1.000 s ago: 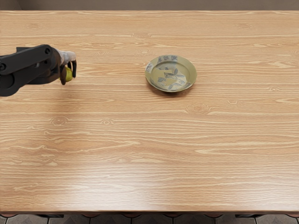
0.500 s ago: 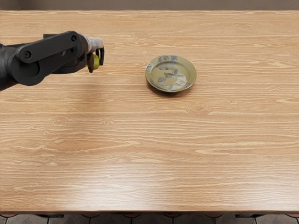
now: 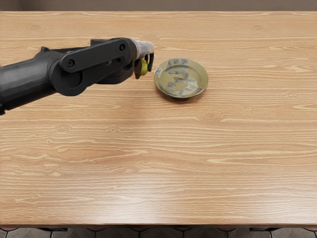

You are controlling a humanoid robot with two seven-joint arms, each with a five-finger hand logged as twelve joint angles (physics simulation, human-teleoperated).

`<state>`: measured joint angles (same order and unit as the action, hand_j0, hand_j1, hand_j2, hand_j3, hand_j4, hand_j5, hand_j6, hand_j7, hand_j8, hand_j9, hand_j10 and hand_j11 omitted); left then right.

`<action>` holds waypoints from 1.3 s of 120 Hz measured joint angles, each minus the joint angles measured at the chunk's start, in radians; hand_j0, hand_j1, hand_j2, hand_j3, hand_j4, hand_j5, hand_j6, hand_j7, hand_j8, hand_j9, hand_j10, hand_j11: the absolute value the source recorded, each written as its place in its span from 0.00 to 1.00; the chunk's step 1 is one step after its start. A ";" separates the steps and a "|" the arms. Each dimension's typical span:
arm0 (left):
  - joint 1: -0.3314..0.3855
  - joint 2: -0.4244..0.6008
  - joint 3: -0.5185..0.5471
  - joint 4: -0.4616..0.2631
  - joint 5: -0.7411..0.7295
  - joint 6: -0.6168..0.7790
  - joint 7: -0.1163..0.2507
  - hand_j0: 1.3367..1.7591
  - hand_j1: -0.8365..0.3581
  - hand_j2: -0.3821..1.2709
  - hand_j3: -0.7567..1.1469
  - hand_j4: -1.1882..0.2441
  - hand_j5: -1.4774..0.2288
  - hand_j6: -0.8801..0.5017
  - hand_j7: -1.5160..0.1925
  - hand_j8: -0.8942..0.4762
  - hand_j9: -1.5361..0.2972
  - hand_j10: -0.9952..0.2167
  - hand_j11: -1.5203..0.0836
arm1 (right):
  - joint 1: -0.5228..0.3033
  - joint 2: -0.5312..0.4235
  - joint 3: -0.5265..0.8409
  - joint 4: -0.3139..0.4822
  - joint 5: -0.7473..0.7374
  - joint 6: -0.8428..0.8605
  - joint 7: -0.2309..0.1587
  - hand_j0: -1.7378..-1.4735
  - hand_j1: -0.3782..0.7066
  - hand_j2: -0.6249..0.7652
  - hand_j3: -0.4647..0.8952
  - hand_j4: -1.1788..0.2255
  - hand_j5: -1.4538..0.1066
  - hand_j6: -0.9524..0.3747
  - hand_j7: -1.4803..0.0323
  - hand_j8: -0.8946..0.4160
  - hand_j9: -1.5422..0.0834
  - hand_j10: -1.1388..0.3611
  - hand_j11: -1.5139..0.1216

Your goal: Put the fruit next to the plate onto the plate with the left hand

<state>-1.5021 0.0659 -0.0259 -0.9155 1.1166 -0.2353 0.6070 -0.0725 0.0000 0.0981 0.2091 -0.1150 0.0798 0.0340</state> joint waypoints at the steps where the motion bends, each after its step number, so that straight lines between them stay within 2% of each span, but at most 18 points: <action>1: -0.001 -0.005 0.000 0.000 0.000 0.000 0.000 0.75 0.31 0.44 0.40 0.35 0.17 0.49 0.28 0.47 0.28 0.18 0.31 | 0.000 0.000 0.000 0.000 0.000 0.000 0.000 0.30 0.06 0.44 0.34 0.82 0.90 0.69 0.95 0.66 0.92 0.74 0.90; 27: -0.034 -0.066 -0.006 0.006 0.000 0.006 -0.003 0.75 0.31 0.45 0.40 0.35 0.17 0.49 0.28 0.47 0.28 0.18 0.31 | -0.001 0.000 0.000 0.001 0.000 0.000 0.000 0.30 0.06 0.44 0.34 0.82 0.90 0.69 0.95 0.66 0.92 0.74 0.90; 43: -0.022 -0.066 -0.004 0.008 0.004 0.034 -0.031 0.75 0.31 0.45 0.40 0.34 0.18 0.49 0.28 0.47 0.28 0.18 0.31 | -0.001 0.000 0.000 0.001 0.000 0.000 0.000 0.30 0.06 0.44 0.34 0.82 0.90 0.69 0.95 0.66 0.92 0.74 0.90; 56: 0.013 -0.066 0.002 0.008 0.010 0.050 -0.089 0.75 0.31 0.44 0.40 0.34 0.18 0.48 0.29 0.47 0.28 0.18 0.31 | -0.001 0.000 0.000 0.001 0.000 0.000 0.000 0.30 0.06 0.44 0.34 0.82 0.90 0.69 0.95 0.66 0.92 0.74 0.90; 76: 0.050 -0.066 0.065 0.004 0.015 0.143 -0.232 0.75 0.32 0.44 0.40 0.34 0.18 0.49 0.28 0.47 0.28 0.18 0.31 | -0.003 0.000 0.000 0.001 0.000 0.000 0.000 0.30 0.06 0.44 0.34 0.82 0.90 0.69 0.95 0.66 0.92 0.74 0.90; 86: 0.052 -0.066 0.109 0.003 0.018 0.208 -0.277 0.75 0.32 0.45 0.40 0.34 0.19 0.48 0.28 0.47 0.28 0.18 0.31 | -0.004 0.000 0.001 0.001 0.000 0.000 0.000 0.30 0.06 0.44 0.34 0.82 0.90 0.69 0.95 0.66 0.92 0.74 0.90; 97: 0.048 -0.066 0.148 0.005 0.020 0.270 -0.302 0.75 0.32 0.45 0.40 0.34 0.19 0.48 0.27 0.47 0.28 0.18 0.31 | -0.005 0.000 0.001 0.003 0.001 0.000 0.000 0.30 0.06 0.44 0.34 0.82 0.90 0.69 0.95 0.66 0.92 0.74 0.90; 113: 0.046 -0.066 0.188 0.018 0.023 0.334 -0.315 0.75 0.31 0.45 0.40 0.34 0.19 0.48 0.27 0.46 0.28 0.18 0.32 | -0.006 0.000 0.001 0.003 0.001 0.000 0.002 0.30 0.06 0.44 0.34 0.82 0.90 0.69 0.95 0.66 0.92 0.74 0.90; 142: 0.060 -0.066 0.280 0.146 0.021 0.438 -0.382 0.75 0.31 0.45 0.40 0.34 0.19 0.49 0.27 0.46 0.29 0.19 0.32 | -0.005 0.000 0.003 0.005 0.001 0.000 0.003 0.30 0.06 0.44 0.34 0.82 0.90 0.69 0.95 0.66 0.92 0.74 0.90; 156: 0.065 -0.066 0.296 0.178 0.021 0.460 -0.409 0.75 0.31 0.45 0.40 0.34 0.20 0.49 0.27 0.46 0.29 0.19 0.32 | -0.005 0.000 0.004 0.006 0.002 0.000 0.002 0.30 0.06 0.44 0.34 0.82 0.90 0.69 0.95 0.66 0.92 0.74 0.90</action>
<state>-1.4368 -0.0001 0.2705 -0.7377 1.1380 0.2250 0.1982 -0.0777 0.0000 0.1022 0.2155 -0.1135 0.0799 0.0362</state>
